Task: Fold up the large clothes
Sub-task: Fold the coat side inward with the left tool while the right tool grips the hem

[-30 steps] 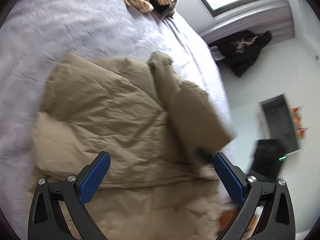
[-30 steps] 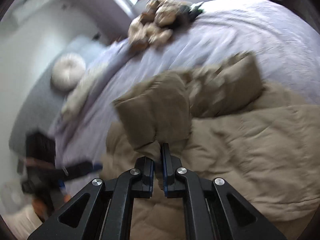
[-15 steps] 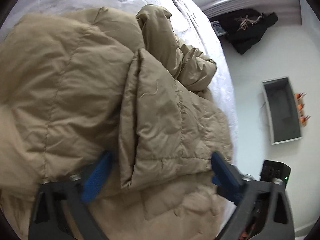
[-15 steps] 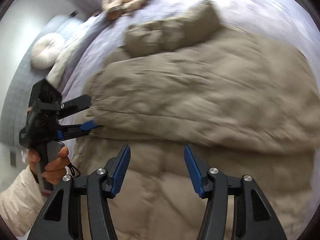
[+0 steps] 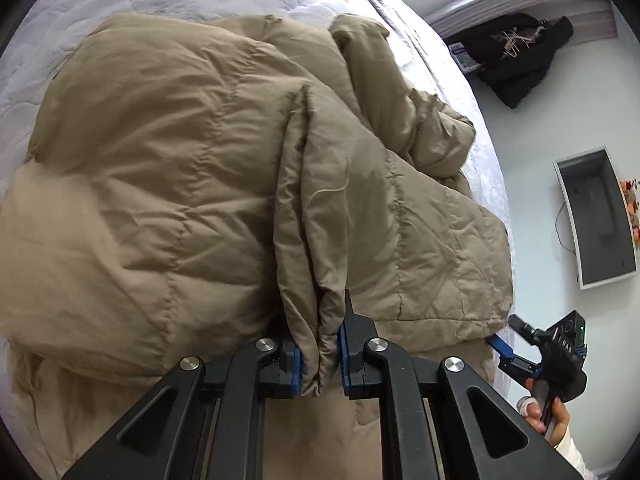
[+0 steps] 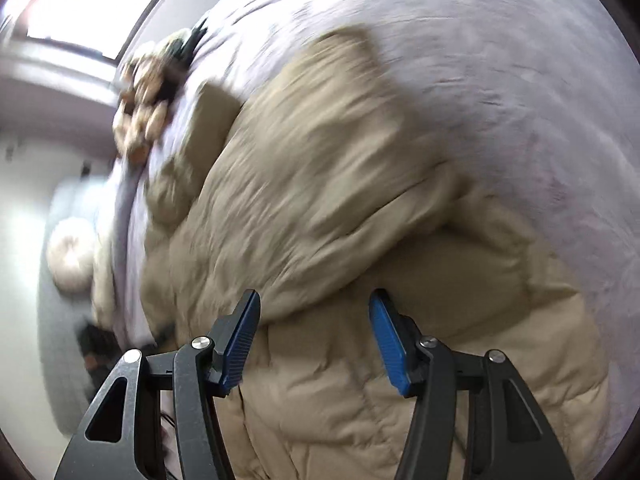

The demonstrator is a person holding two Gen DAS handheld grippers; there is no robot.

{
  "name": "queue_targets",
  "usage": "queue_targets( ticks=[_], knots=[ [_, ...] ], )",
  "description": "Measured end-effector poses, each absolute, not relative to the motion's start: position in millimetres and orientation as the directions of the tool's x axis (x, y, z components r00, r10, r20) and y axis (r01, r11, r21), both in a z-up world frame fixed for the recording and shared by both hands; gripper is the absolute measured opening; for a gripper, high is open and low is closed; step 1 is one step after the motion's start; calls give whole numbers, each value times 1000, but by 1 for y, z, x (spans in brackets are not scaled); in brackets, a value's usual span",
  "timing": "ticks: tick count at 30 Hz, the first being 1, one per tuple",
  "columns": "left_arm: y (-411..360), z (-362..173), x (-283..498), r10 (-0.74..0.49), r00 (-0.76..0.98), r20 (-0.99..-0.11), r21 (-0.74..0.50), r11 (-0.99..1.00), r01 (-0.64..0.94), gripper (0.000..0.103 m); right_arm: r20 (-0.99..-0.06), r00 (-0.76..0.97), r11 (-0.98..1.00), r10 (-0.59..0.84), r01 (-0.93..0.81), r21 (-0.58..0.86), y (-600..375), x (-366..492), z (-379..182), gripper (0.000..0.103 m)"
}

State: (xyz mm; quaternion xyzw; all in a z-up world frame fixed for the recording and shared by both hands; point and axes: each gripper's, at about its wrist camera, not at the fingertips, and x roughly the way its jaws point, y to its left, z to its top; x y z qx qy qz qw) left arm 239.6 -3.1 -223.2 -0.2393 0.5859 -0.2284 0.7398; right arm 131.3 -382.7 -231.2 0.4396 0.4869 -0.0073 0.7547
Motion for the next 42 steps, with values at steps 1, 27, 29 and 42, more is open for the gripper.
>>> queue_targets(
  ticks=[1,27,29,42],
  knots=[
    [-7,-224,244,-614,213,-760,-618,784,55,15,-721,551,567,419,461,683,-392,130,-235,61],
    [17,-223,239,-484,234,-843,-497,868,3,15,-627,603,499,494,394,772,-455,262,-273,7],
    [5,-225,238,-492,224,-841,-503,864,13,15,-668,573,535,475,415,736,-459,271,-281,6],
    [-21,-227,243,-484,217,-848,-482,874,65,15,-773,598,706,209,454,543,-474,221,-227,7]
  ],
)
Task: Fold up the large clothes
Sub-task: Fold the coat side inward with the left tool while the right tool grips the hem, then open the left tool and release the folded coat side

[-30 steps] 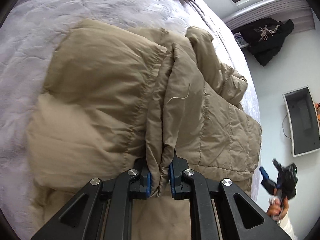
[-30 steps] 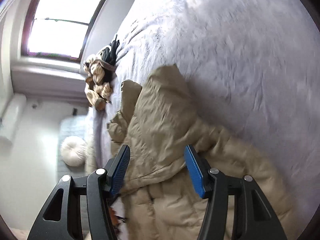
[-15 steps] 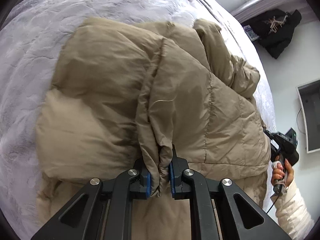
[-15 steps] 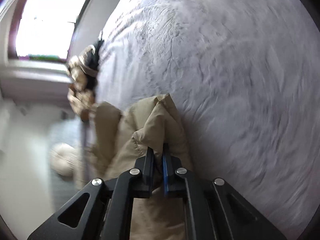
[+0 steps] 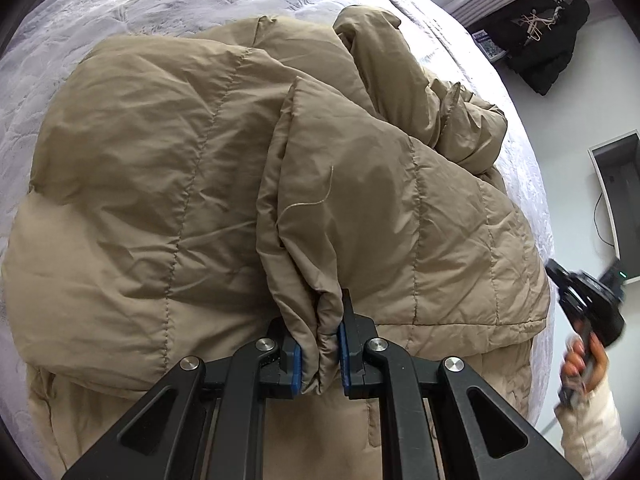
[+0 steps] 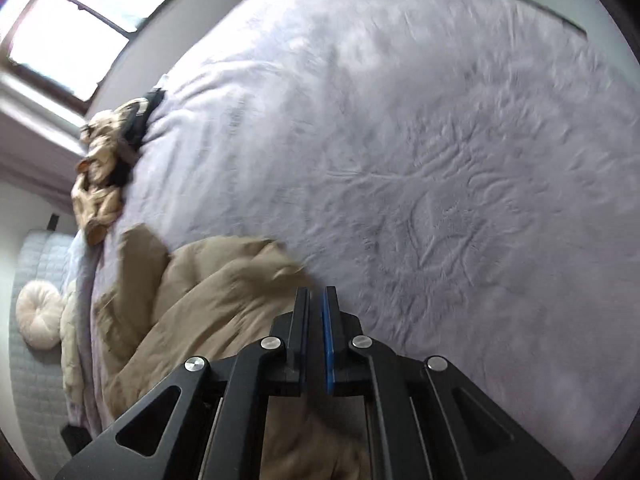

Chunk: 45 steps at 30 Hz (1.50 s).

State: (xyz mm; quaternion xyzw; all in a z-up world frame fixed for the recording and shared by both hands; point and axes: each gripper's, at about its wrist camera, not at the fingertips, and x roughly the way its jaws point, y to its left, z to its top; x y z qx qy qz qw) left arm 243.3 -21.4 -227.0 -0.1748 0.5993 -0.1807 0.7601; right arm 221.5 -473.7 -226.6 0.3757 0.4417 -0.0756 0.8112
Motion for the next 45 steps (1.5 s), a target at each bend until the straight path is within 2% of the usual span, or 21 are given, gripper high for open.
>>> queue_targets(
  ticks=[4,7,8,9,12,17,20,23,27,31,42,45],
  knots=[
    [-20,-226,241,-473,223,-852,-470,880,72,15,-741,597,788,308,277,550,-429,198,-203,7],
    [-16,-216,240,-469,211,-857,-464,882,79,16,-827,495,867,269,250,431,-396,196,-221,6],
    [-14,-211,238,-468,210,-858,-461,883,84,19,-843,473,876,257,254,410,-392,195,-232,6],
    [-7,-199,234,-451,219,-865,-442,892,93,29,-846,465,872,261,262,413,-390,196,-239,6],
    [15,-169,223,-365,307,-879,-353,931,95,46,-834,479,843,274,297,448,-396,196,-246,4],
    [12,-150,229,-407,374,-833,-386,913,135,46,-835,479,842,270,303,446,-398,199,-248,4],
    [-17,-167,239,-405,357,-841,-356,913,198,46,-842,477,848,253,310,431,-395,197,-250,4],
    [-38,-200,253,-308,354,-883,-249,947,202,46,-851,473,858,227,317,405,-395,195,-250,4],
    [-29,-219,265,-339,340,-877,-301,940,160,46,-852,473,853,224,328,406,-398,197,-256,3],
    [-37,-219,270,-305,345,-888,-246,948,203,46,-849,479,840,224,347,417,-399,203,-266,2],
    [-21,-181,237,-223,353,-909,-178,972,155,46,-846,475,841,244,331,428,-404,184,-238,8],
    [-18,-173,218,-200,344,-918,-157,976,148,46,-841,476,831,258,334,444,-407,168,-228,13]
  ],
)
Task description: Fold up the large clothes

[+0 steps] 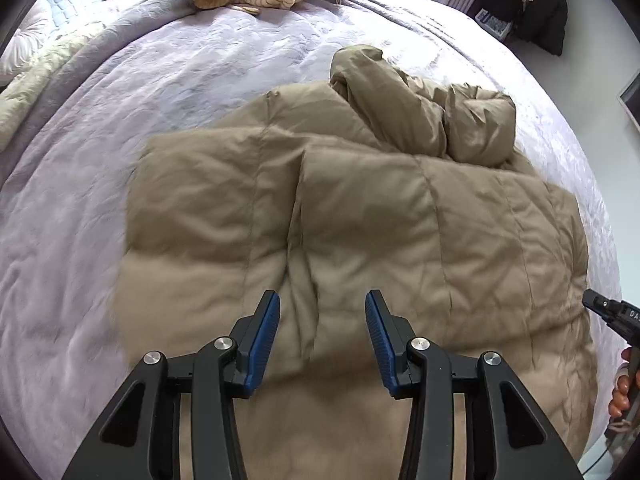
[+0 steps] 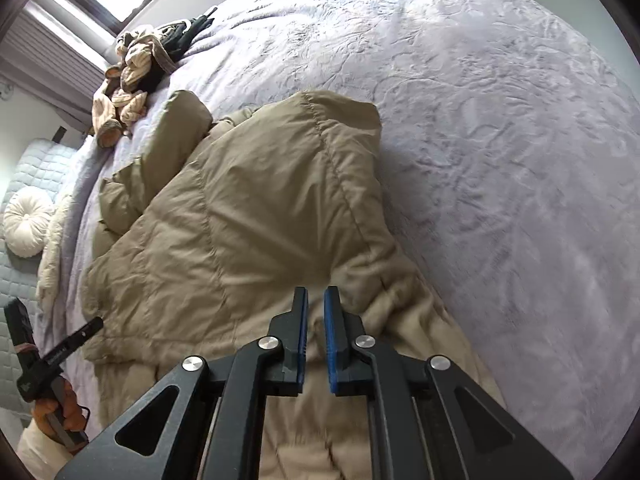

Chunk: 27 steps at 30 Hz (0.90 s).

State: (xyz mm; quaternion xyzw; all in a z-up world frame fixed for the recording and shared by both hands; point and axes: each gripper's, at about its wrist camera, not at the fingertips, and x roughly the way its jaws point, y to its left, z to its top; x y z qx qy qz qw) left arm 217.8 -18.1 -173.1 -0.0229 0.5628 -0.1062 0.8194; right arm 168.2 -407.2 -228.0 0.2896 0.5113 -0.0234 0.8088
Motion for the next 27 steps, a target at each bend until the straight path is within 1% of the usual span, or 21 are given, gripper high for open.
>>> queue_targets(
  ticks=[1,2,3,4,5,7,9,10,12,13,14,15,17,18,25,27],
  knots=[
    [-22,-173,211,-195,341,-920,-153,977,146,46,-841,473,830,264,333,447,-407,162,-226,19],
    [-24,-171,204,-179,341,-923,-138,980,140,49,-843,467,831,267,332,447,-407,156,-223,27],
    [-26,-169,196,-154,343,-927,-116,985,130,67,-844,463,831,269,332,447,-407,152,-222,32],
    [-26,-166,189,-141,349,-927,-104,987,121,77,-846,458,831,272,331,447,-407,147,-220,43],
    [-24,-163,182,-137,359,-923,-101,988,116,83,-847,454,831,277,329,448,-406,140,-218,49],
    [-27,-158,169,-124,364,-923,-92,990,105,83,-847,450,831,284,326,452,-406,130,-216,50],
    [-28,-156,160,-116,352,-929,-88,992,93,83,-849,439,829,293,325,455,-405,121,-215,55],
    [-30,-156,155,-114,347,-931,-88,992,89,83,-849,433,826,301,327,460,-405,116,-215,59],
    [-33,-154,144,-103,339,-935,-81,994,78,84,-847,426,819,318,326,472,-406,109,-215,62],
    [-35,-153,139,-96,333,-938,-77,995,69,85,-847,423,817,323,326,475,-407,106,-214,63],
    [-37,-152,134,-92,323,-942,-76,995,61,101,-846,421,815,326,327,477,-408,103,-213,65],
    [-40,-149,129,-79,325,-942,-67,997,50,103,-845,422,813,329,328,481,-407,99,-213,68],
    [-45,-143,118,-71,325,-943,-62,997,39,103,-838,424,811,343,317,492,-407,94,-209,79],
    [-47,-141,114,-71,322,-944,-63,997,33,103,-837,425,812,345,312,493,-407,92,-206,83],
    [-59,-124,87,-47,313,-948,-47,999,6,103,-822,448,820,351,276,501,-408,76,-188,86],
    [-61,-119,79,-44,310,-950,-49,999,-6,103,-804,469,811,366,263,523,-411,71,-185,86]
  ],
)
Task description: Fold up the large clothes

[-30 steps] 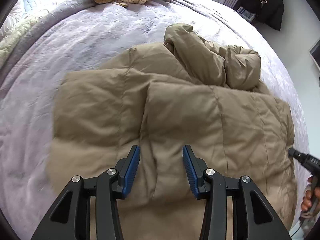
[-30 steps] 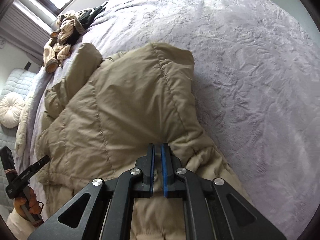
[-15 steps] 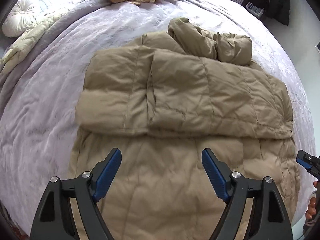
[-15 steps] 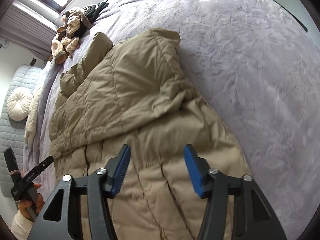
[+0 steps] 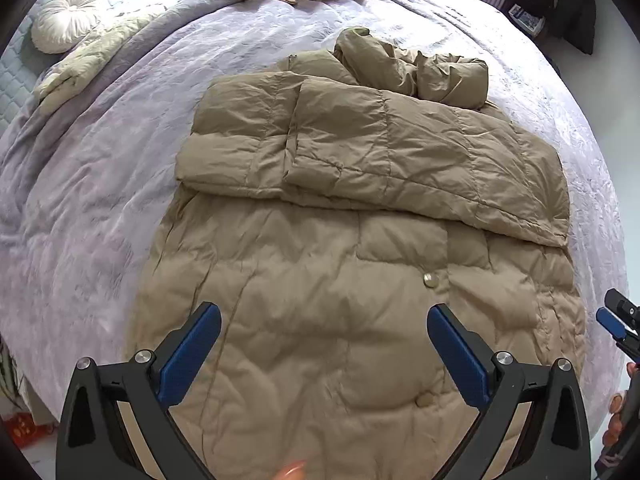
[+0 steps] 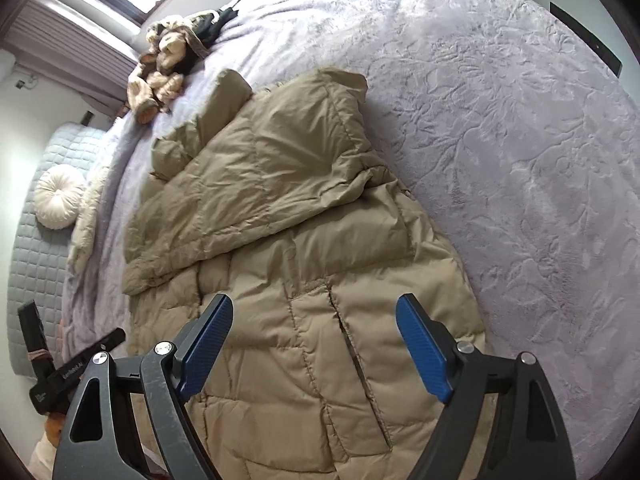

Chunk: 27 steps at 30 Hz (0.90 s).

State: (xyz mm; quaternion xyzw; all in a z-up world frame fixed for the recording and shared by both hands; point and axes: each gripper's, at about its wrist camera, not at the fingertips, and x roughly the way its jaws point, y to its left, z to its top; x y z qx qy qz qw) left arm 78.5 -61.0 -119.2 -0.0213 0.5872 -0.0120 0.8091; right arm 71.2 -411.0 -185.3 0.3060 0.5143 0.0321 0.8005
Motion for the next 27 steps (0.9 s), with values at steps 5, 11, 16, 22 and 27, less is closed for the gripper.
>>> queue_targets(
  ticks=[5,11,16,22,27],
  knots=[
    [-61,-111,60,-34,296,-955,-40,999,-15,103,-798,433,790,419,258,555,-410,61,-182,86],
    [-48,-103,40,-22,292,-956,-26,1000,-11,103,-799,387,769,460,276,576,-403,43,-175,86],
    [-25,-108,19,-85,258,-962,-83,996,17,103,-797,398,750,454,313,583,-394,23,-169,86],
    [12,-112,-18,-141,232,-962,-140,990,22,103,-797,424,743,430,337,579,-368,-8,-162,86],
    [54,-114,-50,-152,211,-966,-157,988,-4,103,-783,432,727,448,334,600,-335,-39,-160,86]
  ],
)
